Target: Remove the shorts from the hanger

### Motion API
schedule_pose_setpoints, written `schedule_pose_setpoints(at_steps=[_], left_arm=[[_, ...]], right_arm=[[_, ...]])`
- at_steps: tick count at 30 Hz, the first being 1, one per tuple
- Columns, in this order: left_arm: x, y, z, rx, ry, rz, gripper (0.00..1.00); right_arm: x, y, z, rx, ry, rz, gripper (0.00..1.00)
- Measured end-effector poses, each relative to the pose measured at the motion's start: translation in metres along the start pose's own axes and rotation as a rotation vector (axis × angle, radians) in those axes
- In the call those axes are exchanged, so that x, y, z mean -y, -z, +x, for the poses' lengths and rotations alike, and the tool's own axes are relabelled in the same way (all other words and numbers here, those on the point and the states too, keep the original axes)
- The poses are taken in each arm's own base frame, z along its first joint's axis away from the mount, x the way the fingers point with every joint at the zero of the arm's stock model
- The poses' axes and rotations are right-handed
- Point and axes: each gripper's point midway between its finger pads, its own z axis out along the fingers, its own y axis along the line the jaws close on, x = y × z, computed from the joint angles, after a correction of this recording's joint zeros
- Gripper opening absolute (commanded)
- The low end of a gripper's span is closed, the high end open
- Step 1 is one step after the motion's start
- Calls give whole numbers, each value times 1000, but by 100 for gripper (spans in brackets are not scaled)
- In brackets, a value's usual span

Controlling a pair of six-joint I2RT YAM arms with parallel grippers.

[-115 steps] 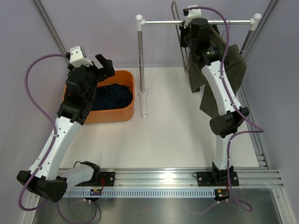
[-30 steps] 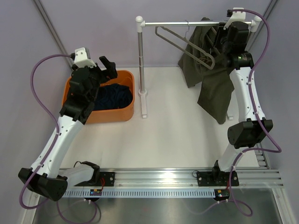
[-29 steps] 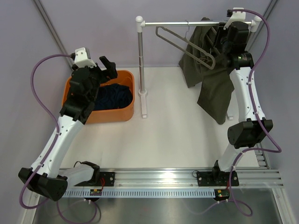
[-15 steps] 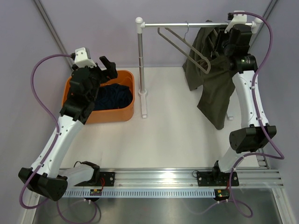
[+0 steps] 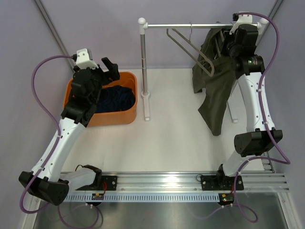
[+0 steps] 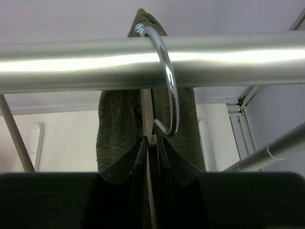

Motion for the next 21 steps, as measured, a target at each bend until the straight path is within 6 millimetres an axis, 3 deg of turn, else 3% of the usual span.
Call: schedule_pose_setpoints(at_steps=[3,16,21], left_arm=[[0,0,0,0,0,0,99],[0,0,0,0,0,0,99],[0,0,0,0,-1,0,99]], right_arm=[[0,3,0,-9,-4,0,0],[-6,8,-3,-15,-34,-30,0],[-6,19,-17,0,-46,-31,0]])
